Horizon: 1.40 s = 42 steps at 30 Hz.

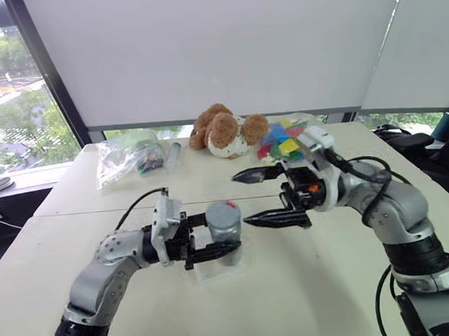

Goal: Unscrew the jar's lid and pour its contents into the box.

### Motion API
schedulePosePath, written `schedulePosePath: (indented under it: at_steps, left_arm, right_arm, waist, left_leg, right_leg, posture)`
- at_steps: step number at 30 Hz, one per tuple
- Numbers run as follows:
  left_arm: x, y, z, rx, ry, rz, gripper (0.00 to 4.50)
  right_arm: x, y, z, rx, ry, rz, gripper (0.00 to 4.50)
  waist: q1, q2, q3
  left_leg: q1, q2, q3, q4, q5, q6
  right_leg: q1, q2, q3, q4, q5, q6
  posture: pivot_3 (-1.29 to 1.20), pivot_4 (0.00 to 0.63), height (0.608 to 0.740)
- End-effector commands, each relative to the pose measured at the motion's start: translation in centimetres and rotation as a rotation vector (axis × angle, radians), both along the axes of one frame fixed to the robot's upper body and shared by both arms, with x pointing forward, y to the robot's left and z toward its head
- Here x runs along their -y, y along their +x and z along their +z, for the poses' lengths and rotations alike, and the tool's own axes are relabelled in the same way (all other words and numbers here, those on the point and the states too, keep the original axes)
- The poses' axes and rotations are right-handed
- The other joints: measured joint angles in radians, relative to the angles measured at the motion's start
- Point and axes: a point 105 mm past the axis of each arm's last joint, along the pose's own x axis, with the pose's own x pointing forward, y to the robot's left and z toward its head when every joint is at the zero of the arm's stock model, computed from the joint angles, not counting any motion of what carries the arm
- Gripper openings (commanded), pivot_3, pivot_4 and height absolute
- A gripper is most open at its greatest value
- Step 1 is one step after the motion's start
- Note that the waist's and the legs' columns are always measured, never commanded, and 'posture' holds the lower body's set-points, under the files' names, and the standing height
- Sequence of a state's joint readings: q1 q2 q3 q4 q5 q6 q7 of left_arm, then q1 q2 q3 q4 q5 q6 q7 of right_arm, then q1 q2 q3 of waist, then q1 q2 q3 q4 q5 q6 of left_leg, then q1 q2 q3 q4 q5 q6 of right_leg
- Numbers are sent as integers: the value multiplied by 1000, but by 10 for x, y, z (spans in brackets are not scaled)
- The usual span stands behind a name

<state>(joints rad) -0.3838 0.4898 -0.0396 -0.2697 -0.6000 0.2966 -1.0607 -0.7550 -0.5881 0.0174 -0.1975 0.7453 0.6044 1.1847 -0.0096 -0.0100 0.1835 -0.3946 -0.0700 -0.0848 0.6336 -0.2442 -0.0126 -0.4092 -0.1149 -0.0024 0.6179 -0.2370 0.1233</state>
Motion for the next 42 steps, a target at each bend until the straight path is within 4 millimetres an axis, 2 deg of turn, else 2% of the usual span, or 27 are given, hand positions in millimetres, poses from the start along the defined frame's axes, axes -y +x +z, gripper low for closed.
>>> schedulePosePath:
  at_steps: [1, 5, 9, 22, 26, 33, 42]
  left_arm:
    - [4, 3, 6, 37, -10, 17, 2203]
    - [12, 6, 3, 29, -11, 8, 2203]
    - [17, 7, 3, 32, -11, -8, 2203]
    - [20, 3, 1, 42, 5, -19, 2203]
    - [19, 3, 3, 54, 3, -20, 2203]
    - [15, 3, 4, 62, 2, -12, 2203]
    - [12, 5, 4, 66, 2, 6, 2203]
  right_arm:
    - [-13, -3, 2, 43, 4, -37, 4404]
    - [-25, 2, -9, 24, -48, -60, 4404]
    - [-33, 8, -12, 44, -58, -71, 4404]
    - [-38, 19, -4, 54, -20, -77, 4404]
    - [-32, 24, -7, 28, -17, -89, 4404]
    - [-8, 31, -8, -9, -3, -124, 4404]
    - [12, 25, -12, -32, -15, -115, 4404]
  waist:
    - [-1, 0, 0]
    - [-1, 0, 0]
    - [-1, 0, 0]
    - [-2, 0, 0]
    - [-2, 0, 0]
    - [-2, 0, 0]
    - [-1, 0, 0]
  left_leg:
    - [0, 0, 0, 0, 0, 0]
    - [0, 0, 0, 0, 0, 0]
    - [0, 0, 0, 0, 0, 0]
    - [0, 0, 0, 0, 0, 0]
    - [0, 0, 0, 0, 0, 0]
    - [0, 0, 0, 0, 0, 0]
    - [0, 0, 0, 0, 0, 0]
  right_leg:
    - [0, 0, 0, 0, 0, 0]
    - [0, 0, 0, 0, 0, 0]
    - [-1, 0, 0, 0, 0, 0]
    - [-1, 0, 0, 1, 0, 0]
    - [-1, 0, 0, 1, 0, 0]
    - [-1, 0, 0, 1, 0, 0]
    - [-1, 0, 0, 1, 0, 0]
  posture:
    - [0, 150, 740]
    - [0, 150, 740]
    - [0, 150, 740]
    - [0, 150, 740]
    - [0, 150, 740]
    - [0, 150, 740]
    - [0, 150, 740]
